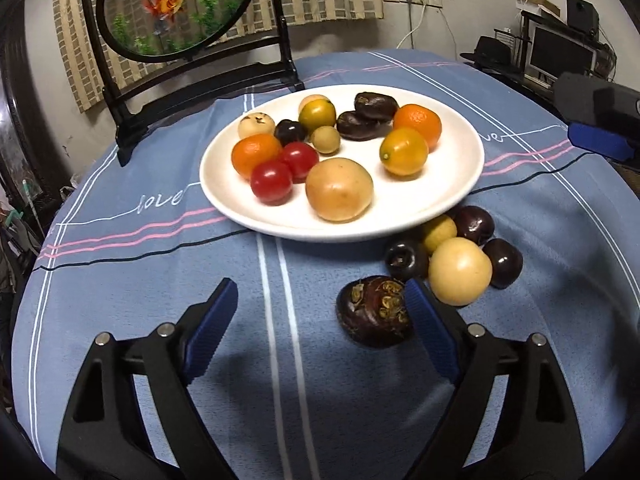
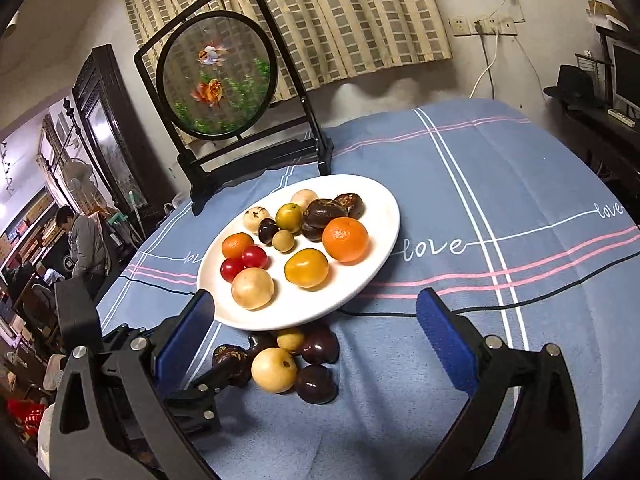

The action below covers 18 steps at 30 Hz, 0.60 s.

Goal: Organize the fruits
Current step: 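Withdraw the left gripper and grasp the other patterned dark brown fruit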

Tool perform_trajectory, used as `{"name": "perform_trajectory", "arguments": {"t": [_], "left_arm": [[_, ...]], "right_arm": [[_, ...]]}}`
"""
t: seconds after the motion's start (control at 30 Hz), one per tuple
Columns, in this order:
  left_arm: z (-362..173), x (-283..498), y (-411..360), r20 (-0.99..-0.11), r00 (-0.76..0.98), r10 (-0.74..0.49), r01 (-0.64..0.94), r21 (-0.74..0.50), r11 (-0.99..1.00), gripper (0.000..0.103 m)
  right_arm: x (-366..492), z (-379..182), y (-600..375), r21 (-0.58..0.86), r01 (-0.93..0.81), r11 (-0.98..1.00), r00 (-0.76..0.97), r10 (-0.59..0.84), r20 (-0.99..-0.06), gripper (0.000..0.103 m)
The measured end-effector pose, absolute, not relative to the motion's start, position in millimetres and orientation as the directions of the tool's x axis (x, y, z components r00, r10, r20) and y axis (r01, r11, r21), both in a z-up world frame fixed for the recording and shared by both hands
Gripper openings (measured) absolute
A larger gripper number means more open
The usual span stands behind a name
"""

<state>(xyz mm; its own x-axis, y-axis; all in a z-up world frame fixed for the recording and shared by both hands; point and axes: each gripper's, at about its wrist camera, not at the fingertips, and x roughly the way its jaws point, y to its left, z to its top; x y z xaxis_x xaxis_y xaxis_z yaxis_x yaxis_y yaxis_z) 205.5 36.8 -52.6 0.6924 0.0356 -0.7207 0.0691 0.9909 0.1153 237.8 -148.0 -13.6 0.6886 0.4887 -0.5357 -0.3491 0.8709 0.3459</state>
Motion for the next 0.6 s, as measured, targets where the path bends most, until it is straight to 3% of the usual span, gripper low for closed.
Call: {"name": "perform_trajectory", "arguments": {"t": [0.23,0.3,0.37,0.43,0.6], "left_arm": [[-67.1,212.7,29.5,-0.758,0.65,0.051,0.098,0.15,0.984,0.088],[-66.2,215.4,39.4,-0.759,0.649,0.051,0.067,0.123,0.99,0.084],[-63.2,216.5,51.4,-0.749,0.657,0.082,0.017,0.124,0.992,0.07],[-63.7,218.9,62.2,-0.76,0.645,0.087,-0.016,0.1,0.995,0.063],[-67.8,221.5,75.3,-0.783,0.619,0.06,-0.041,0.044,0.998,0.06]], "right_arm": [[240.8,-16.5,-148.2,0.353,-0.332,0.875,0.675,0.482,-0.558,0.101],[241.6,-17.2,-149.0,0.354,-0.33,0.875,0.675,0.481,-0.56,0.101],[242.4,-18.3,-150.0,0.355,-0.325,0.876,0.674,0.479,-0.563,0.101],[243.6,-19.9,-150.4,0.359,-0.322,0.876,0.671,0.478,-0.567,0.101],[244.3,-22.7,-150.0,0.366,-0.325,0.872,0.657,0.487,-0.576,0.101]]}}
